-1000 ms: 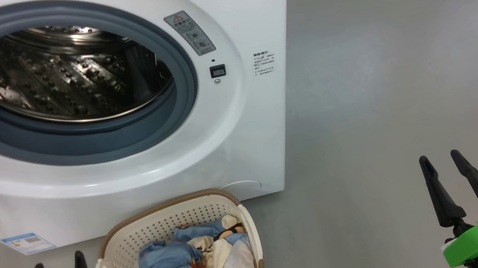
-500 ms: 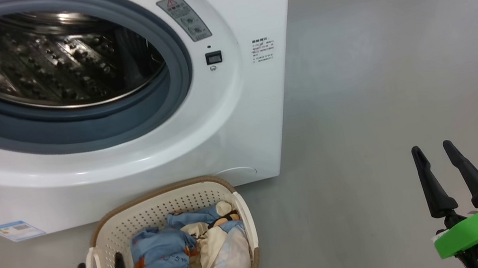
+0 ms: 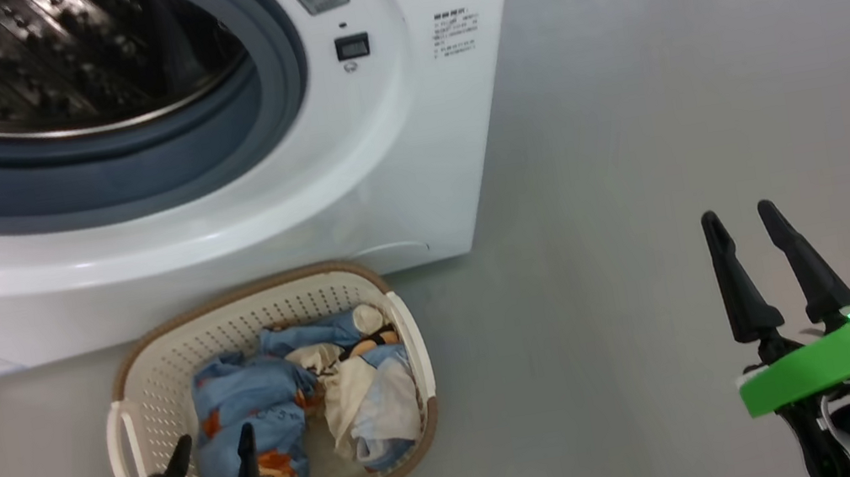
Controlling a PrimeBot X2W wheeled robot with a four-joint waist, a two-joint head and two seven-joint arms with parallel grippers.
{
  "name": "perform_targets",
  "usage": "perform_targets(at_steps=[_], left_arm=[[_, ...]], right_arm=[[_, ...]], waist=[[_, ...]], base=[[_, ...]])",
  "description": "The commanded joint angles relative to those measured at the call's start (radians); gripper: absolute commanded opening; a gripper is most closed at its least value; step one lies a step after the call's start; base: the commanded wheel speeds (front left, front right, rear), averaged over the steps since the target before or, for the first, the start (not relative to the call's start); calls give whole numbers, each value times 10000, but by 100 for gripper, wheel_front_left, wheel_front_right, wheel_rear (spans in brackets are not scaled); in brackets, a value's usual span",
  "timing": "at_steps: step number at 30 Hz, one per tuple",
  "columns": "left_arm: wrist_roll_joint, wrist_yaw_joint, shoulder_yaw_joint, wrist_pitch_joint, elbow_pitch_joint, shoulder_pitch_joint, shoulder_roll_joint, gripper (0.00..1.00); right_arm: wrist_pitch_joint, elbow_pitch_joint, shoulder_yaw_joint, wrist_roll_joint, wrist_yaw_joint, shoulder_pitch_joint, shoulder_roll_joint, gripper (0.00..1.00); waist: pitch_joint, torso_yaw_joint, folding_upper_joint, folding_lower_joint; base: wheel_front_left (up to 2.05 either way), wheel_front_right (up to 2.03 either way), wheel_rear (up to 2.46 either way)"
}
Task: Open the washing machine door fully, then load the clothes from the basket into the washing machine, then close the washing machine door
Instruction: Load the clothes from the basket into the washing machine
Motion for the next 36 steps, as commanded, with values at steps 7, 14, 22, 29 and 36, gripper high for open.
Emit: perform_targets(at_steps=[7, 14, 22, 29, 36], left_arm=[[161, 8, 23, -65, 1931, -1763, 463, 100], [54, 8, -148, -49, 3813, -3034, 654, 100], [56, 8, -547, 430, 5106, -4104, 928, 100], [187, 8, -942, 905, 5385, -4597, 1303, 100], [252, 8, -1185, 1403, 5522, -5037, 1749, 100]], right_arm=[[-94, -296, 353, -150, 56, -777, 262, 100], [-94, -384, 513, -173, 56, -1323, 488, 100], [-94, -475, 571, -131, 56, -1700, 649, 100], [-94, -539, 734, -80, 56, -1955, 701, 100], [-94, -672, 988, 312, 56, -2172, 711, 100]], waist=[[1475, -332, -1, -1], [2319, -600, -1, -1], [3122, -874, -1, -1], [3695, -1126, -1, -1], [4192, -1424, -1, -1]], base=[[0, 0, 0], [0, 0, 0], [0, 0, 0], [0, 0, 0], [0, 0, 0]])
